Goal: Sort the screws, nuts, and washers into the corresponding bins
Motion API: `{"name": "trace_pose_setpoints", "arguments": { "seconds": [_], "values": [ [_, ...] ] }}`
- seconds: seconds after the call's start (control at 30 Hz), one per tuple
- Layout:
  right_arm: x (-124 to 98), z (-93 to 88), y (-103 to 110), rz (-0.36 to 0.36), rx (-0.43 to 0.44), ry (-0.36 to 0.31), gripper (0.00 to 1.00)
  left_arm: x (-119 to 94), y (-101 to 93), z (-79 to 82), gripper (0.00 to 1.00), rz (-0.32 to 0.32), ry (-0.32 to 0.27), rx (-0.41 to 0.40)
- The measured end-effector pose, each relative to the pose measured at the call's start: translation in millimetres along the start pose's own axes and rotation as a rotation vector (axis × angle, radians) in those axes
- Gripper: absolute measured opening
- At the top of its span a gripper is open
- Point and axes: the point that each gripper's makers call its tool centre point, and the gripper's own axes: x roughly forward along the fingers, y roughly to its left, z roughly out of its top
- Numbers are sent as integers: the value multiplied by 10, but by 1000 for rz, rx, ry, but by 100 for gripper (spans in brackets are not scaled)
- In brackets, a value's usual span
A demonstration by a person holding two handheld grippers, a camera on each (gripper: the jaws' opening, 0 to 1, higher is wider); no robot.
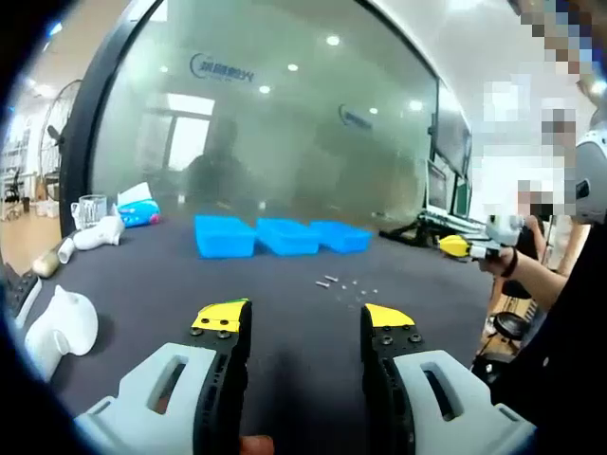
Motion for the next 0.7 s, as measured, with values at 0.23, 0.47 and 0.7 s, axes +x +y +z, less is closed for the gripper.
{"name": "trace_pose_setpoints", "arguments": {
  "seconds": [0.23, 0.47, 0.7],
  "values": [
    [-84, -62, -162, -102, 0, 14, 1, 17, 13, 20, 45, 10, -3, 3],
    [-68, -29, -324, -186, 20, -2, 1, -1, 24, 50, 45, 22, -6, 22],
    [98, 170, -516, -221, 6, -25, 1, -6, 36, 54, 45, 29, -7, 22]
  ]
}}
